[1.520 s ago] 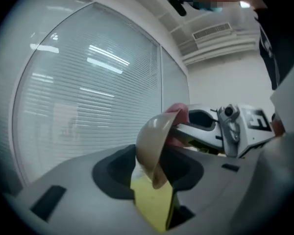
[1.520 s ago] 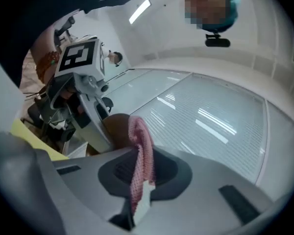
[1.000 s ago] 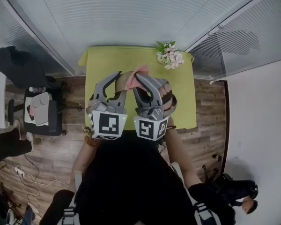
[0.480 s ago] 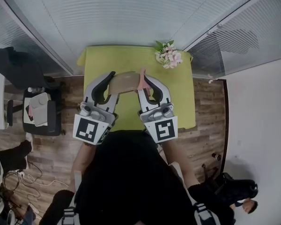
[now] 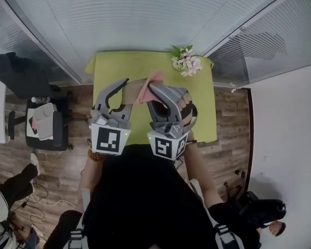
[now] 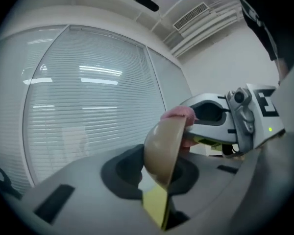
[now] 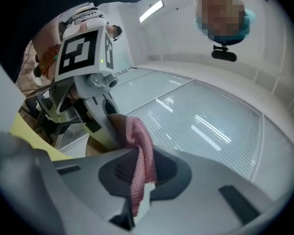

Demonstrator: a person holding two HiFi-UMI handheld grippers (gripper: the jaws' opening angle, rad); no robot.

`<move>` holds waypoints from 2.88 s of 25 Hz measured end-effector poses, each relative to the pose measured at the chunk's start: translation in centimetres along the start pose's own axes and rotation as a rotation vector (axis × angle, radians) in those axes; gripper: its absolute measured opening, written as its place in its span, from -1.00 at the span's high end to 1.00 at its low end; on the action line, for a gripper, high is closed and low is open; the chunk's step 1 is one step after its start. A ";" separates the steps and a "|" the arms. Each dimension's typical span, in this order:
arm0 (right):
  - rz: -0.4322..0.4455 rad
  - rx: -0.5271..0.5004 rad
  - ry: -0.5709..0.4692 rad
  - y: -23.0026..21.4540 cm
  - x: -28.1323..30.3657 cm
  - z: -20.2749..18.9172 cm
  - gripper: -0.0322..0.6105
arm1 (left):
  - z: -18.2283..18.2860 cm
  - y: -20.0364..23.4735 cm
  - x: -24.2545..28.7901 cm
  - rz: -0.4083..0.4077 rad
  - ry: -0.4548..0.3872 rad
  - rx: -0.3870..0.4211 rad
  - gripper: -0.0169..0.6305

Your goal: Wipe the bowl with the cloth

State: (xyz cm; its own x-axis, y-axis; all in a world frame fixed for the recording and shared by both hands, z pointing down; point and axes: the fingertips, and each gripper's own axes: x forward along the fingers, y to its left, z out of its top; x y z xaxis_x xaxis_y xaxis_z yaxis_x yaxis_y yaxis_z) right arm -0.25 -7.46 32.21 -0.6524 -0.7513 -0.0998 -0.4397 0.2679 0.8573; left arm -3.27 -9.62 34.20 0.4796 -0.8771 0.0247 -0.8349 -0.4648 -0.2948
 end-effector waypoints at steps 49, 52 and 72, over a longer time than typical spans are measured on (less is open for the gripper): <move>0.140 0.033 0.033 1.3 0.9 -1.0 0.81 | -1.4 -0.5 0.9 -0.074 -0.011 -0.198 0.75; 0.108 0.260 0.003 -0.2 0.9 -1.1 0.80 | -0.6 0.6 0.2 -0.061 -0.089 -0.402 0.76; 0.301 0.164 0.226 7.3 0.4 -6.8 0.80 | -12.8 -4.4 2.6 -0.207 0.298 -0.617 0.86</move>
State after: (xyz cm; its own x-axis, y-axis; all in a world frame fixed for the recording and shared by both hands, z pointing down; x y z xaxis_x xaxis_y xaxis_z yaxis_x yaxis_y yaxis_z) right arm 0.43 -9.90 41.83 -0.6229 -0.7335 0.2721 -0.3546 0.5747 0.7376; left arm -1.80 -11.44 47.78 0.6237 -0.7186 0.3076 -0.7778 -0.5315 0.3355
